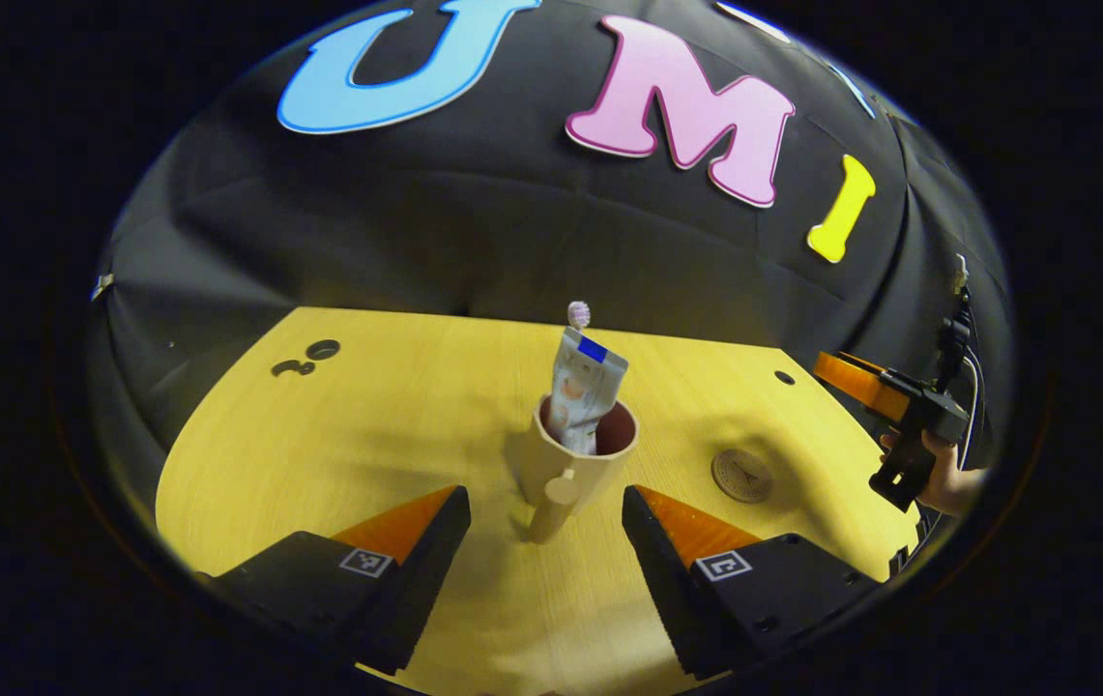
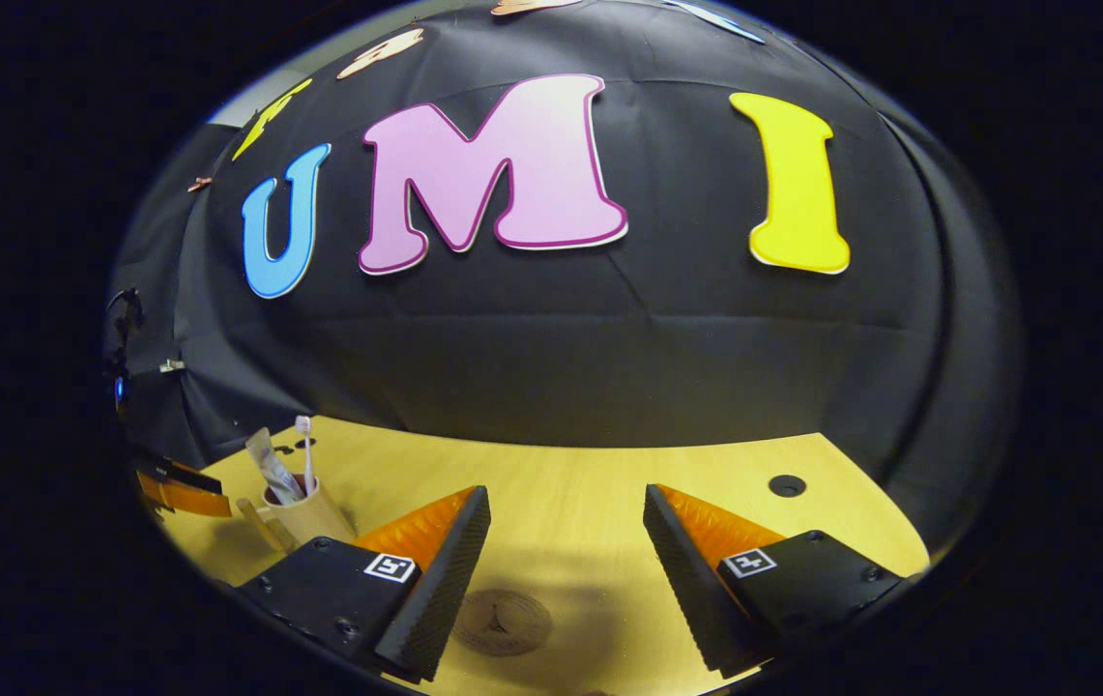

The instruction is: Put the toothbrush and toothpaste on the desktop into the cup, then pick up the cup and place it on the coaster on the desktop.

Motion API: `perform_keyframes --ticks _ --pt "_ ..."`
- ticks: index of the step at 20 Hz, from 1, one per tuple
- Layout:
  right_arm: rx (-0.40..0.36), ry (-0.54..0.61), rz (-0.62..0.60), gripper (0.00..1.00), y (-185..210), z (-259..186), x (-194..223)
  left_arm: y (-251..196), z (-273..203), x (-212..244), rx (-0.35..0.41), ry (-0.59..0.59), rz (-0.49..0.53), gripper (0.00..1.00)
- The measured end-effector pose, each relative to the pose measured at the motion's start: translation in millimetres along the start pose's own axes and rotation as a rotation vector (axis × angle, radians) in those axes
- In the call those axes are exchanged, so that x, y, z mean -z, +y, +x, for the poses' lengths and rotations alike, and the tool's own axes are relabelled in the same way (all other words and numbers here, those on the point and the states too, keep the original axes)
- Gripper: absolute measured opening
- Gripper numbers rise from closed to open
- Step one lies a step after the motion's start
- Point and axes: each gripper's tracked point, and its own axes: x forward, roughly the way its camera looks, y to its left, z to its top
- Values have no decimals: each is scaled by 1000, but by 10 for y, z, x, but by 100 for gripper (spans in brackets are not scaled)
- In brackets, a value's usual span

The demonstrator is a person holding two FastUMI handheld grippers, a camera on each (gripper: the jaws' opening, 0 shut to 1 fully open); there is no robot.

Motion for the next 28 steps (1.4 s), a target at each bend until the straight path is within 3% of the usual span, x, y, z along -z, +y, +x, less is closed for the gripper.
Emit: perform_keyframes --ticks 4,7,14,17,18,19,20,22,26,27,28 --pt "40 21 -28 98 -302 -262 121 -104 245 80 42 93 71 98" --pt "68 47 -60 98 -513 -427 214 -110 352 120 33 142 121 98" --pt "164 81 13 98 -1017 -805 369 -93 647 213 34 302 120 95" --pt "210 117 63 98 -1190 -929 544 -73 718 277 24 361 141 82" --pt "222 121 75 98 -1225 -977 582 -89 731 270 20 368 144 65" --pt "233 125 82 98 -1258 -1018 611 -107 731 279 18 376 141 67" --pt "241 130 83 98 -1281 -1067 638 -101 718 276 12 382 140 55" --pt "254 145 85 98 -1316 -1110 687 -124 718 309 6 398 133 49" --pt "260 168 108 98 -1290 -1191 744 -100 727 327 -30 399 125 24" --pt "260 171 111 98 -1268 -1198 733 -105 721 337 -38 398 120 28" --pt "259 174 117 98 -1253 -1207 722 -113 713 343 -40 397 115 26"
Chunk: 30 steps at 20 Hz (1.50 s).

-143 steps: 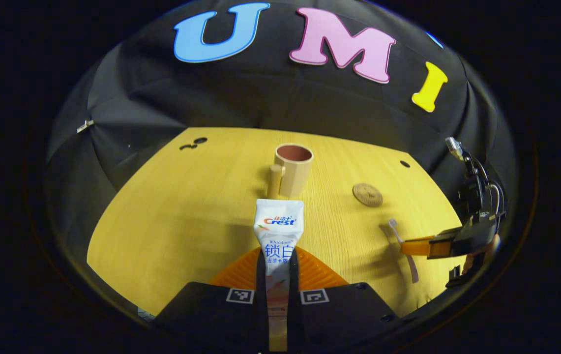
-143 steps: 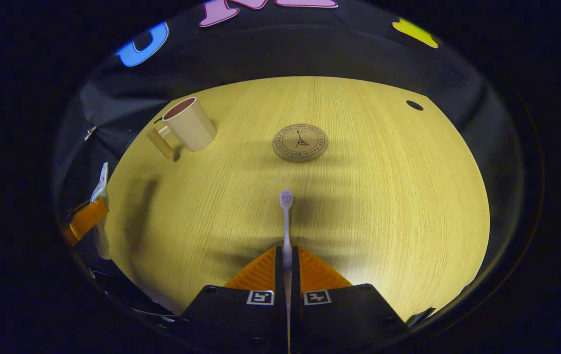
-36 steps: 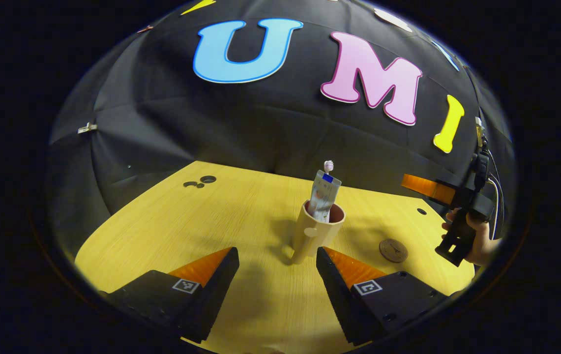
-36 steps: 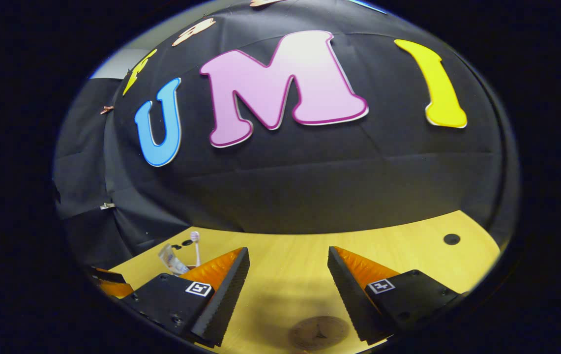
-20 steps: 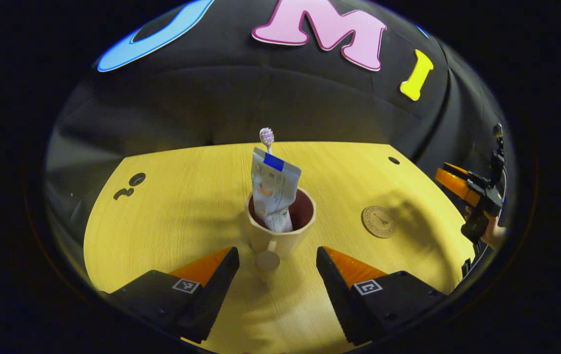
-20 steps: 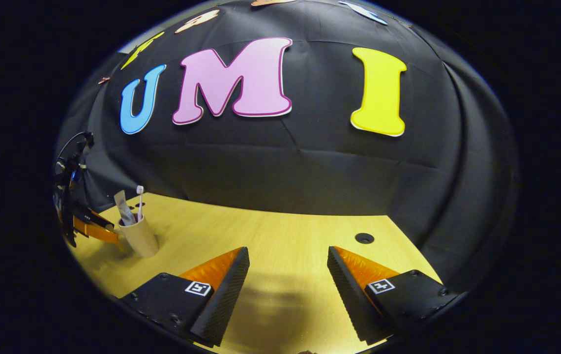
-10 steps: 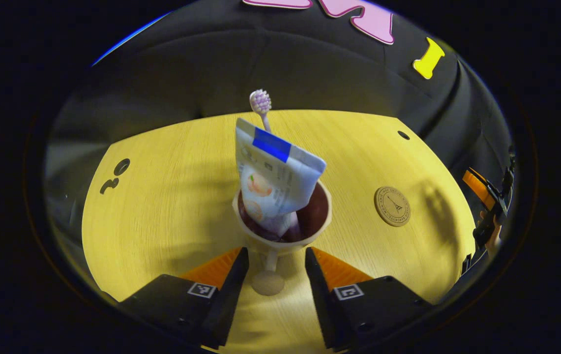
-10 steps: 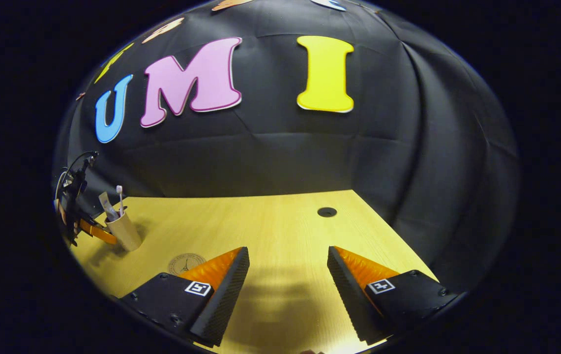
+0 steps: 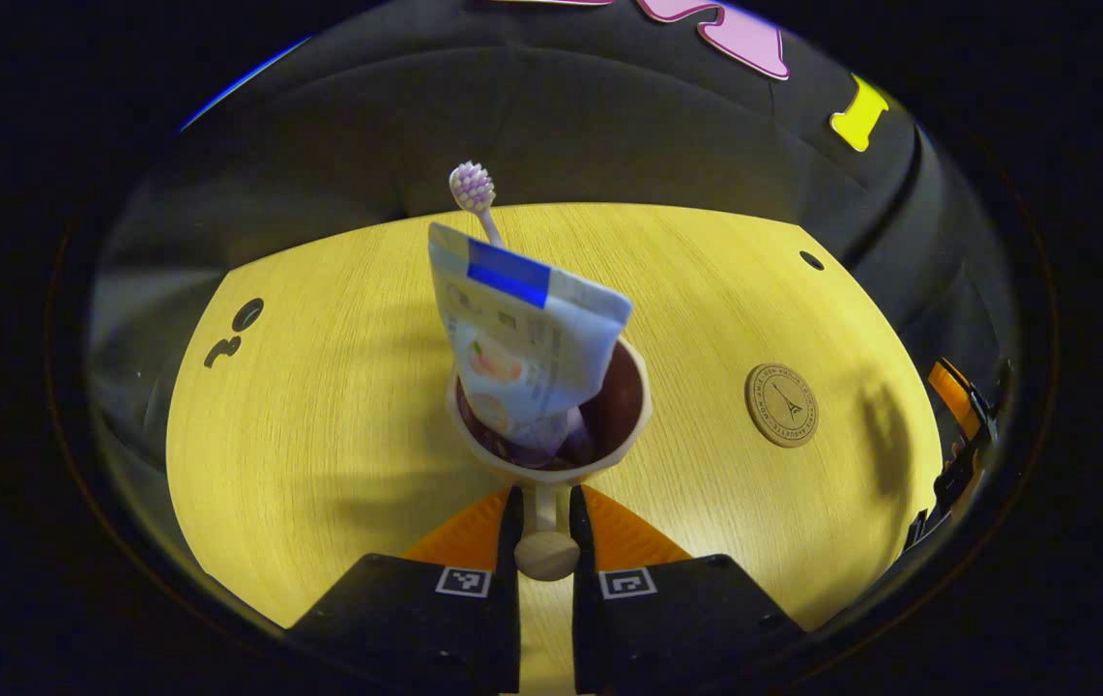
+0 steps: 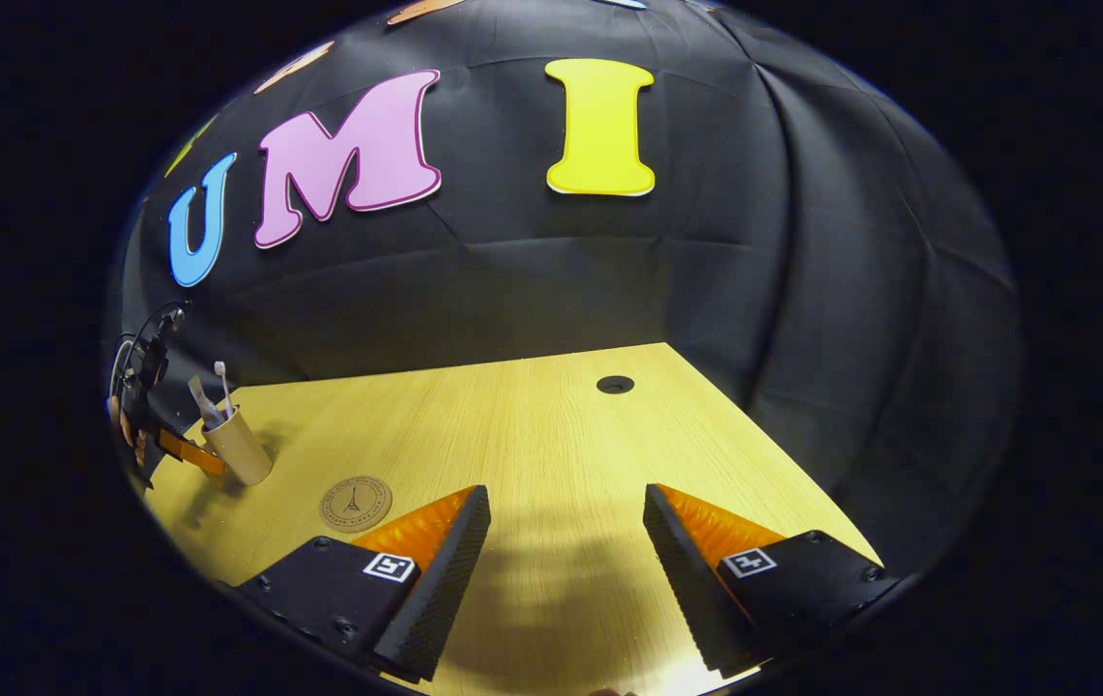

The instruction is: Put the toothbrush and toothpaste on the desktop into the cup, then pick up the cup and place it on the coaster on the desktop.

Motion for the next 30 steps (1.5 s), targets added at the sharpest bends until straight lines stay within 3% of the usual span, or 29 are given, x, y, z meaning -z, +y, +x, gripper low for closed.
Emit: perform_keyframes --ticks 3,4,6,10,17,18,19,25,30 --pt "-7 6 -1 98 51 -55 -44 -47 -29 24 -2 -10 -15 19" --pt "-9 7 -8 98 54 -70 -57 -59 -40 41 -2 -11 -19 27" --pt "-14 6 -25 98 70 -116 -92 -89 -80 27 -2 -21 -20 23" --pt "-21 -3 -24 98 67 -155 -155 -208 -224 -121 0 -63 27 23" --pt "-18 -22 4 98 37 -159 -230 -856 -261 -407 77 -100 103 23" --pt "-19 -24 3 98 37 -168 -232 -972 -240 -444 92 -102 119 18" --pt "-21 -28 2 98 44 -163 -235 -1089 -204 -463 108 -99 137 23" --pt "-51 -26 -7 98 100 -195 -186 -1786 -39 -407 192 -59 252 23" --pt "-59 -29 2 98 122 -207 -160 -2060 118 -345 200 -29 309 23"
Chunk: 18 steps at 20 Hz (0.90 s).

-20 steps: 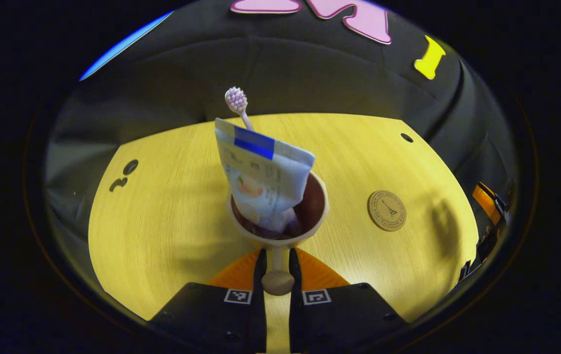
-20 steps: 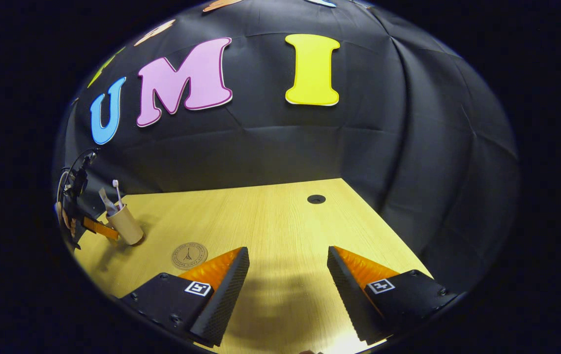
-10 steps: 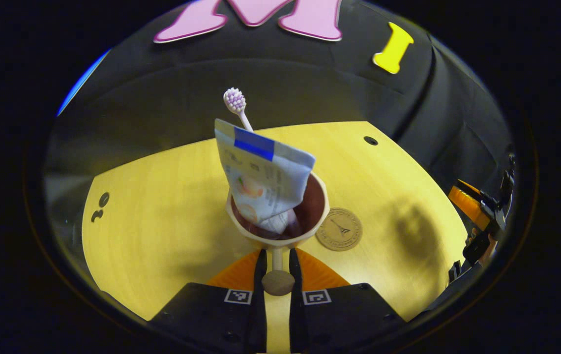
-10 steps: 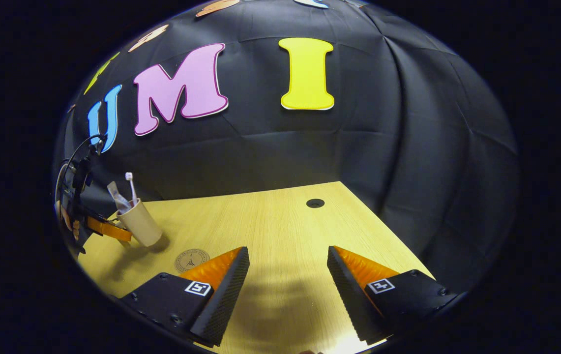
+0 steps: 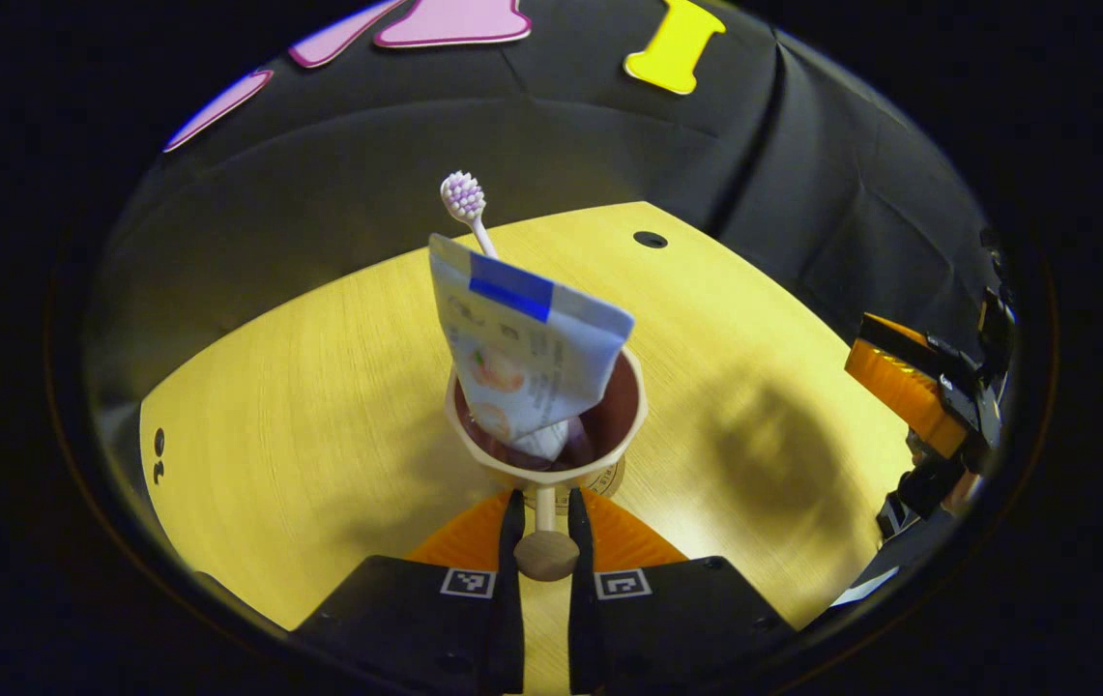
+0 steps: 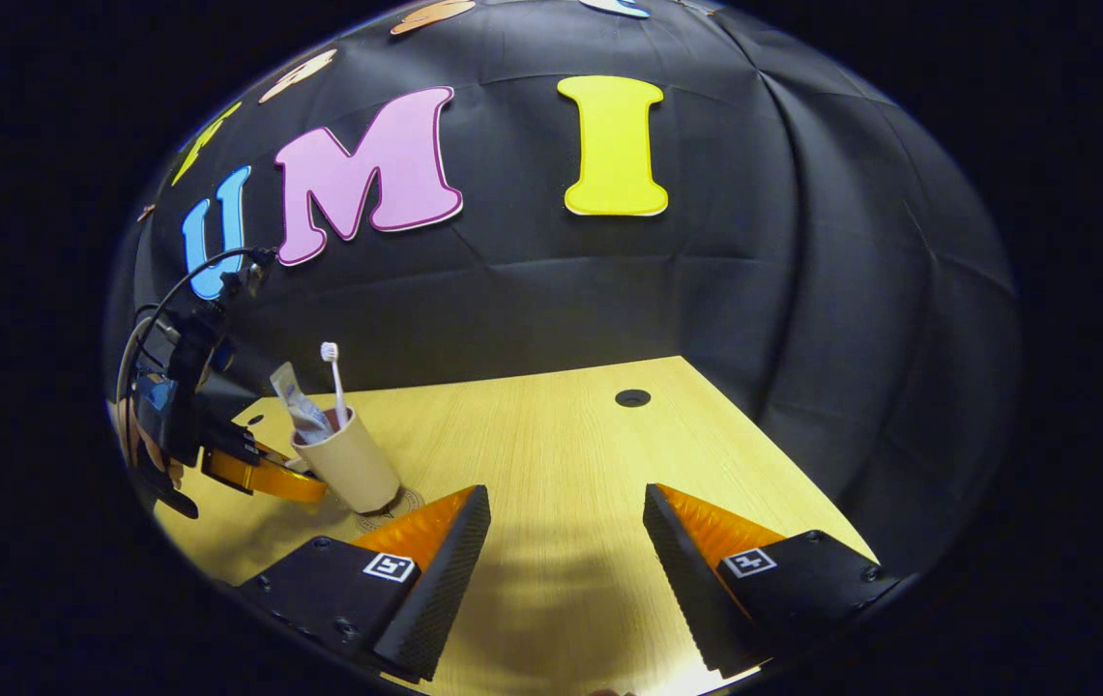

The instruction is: Put the toothbrush and toothpaste on the desktop into the cup, then pick up the cup and place it on the coaster on the desktop.

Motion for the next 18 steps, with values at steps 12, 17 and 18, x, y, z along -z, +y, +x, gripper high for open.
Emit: perform_keyframes --ticks 12,17,18 --pt "-26 5 -4 98 42 -21 74 -151 95 -14 -20 30 17 32" --pt "-33 -2 6 98 63 -115 35 -102 -64 -75 -65 -22 -16 58" --pt "-32 -4 5 98 68 -142 20 -98 -146 -70 -68 -42 -37 73"
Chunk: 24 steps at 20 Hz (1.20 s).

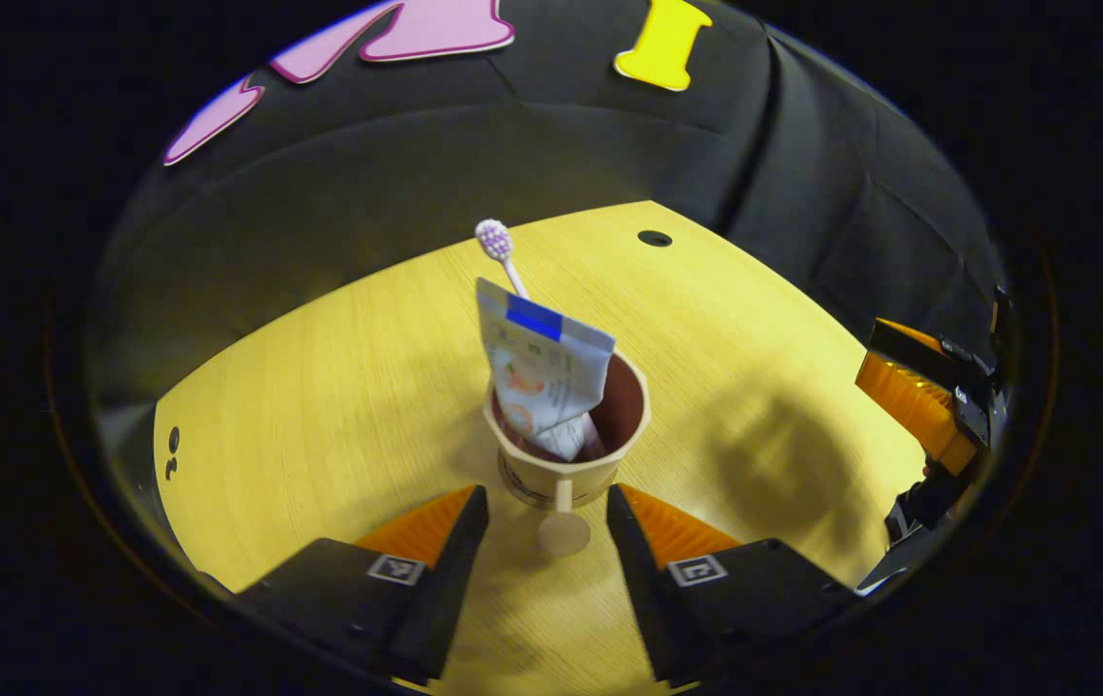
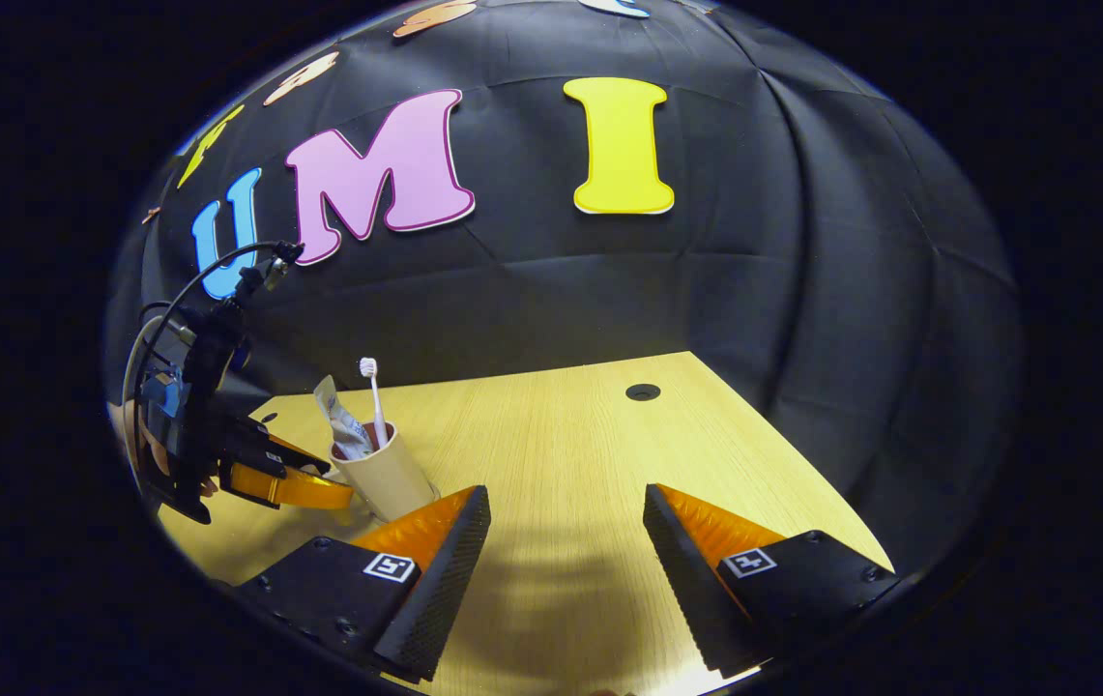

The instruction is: Put the toothbrush and toothpaste on the desktop into the cup, then pick up the cup and place it on the coaster on the desktop.

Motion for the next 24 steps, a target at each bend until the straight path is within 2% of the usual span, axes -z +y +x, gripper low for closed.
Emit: perform_keyframes --ticks 2,10,16,18,21,24 --pt "-1 -3 -5 98 11 -73 -30 57 -186 -6 -19 -58 -33 100" --pt "-42 -29 -45 98 311 -606 -386 443 -1446 89 -203 -331 -167 99" --pt "-95 -69 -73 100 803 -1209 -729 416 -2455 462 -271 -473 -255 99" --pt "-114 -86 -87 98 978 -1444 -792 358 -2824 634 -282 -511 -275 99" --pt "-155 -80 -102 98 1242 -1791 -759 224 -3253 1017 -276 -524 -320 99" --pt "-180 -68 -137 98 1443 -2144 -635 170 -3568 1333 -319 -555 -316 99"
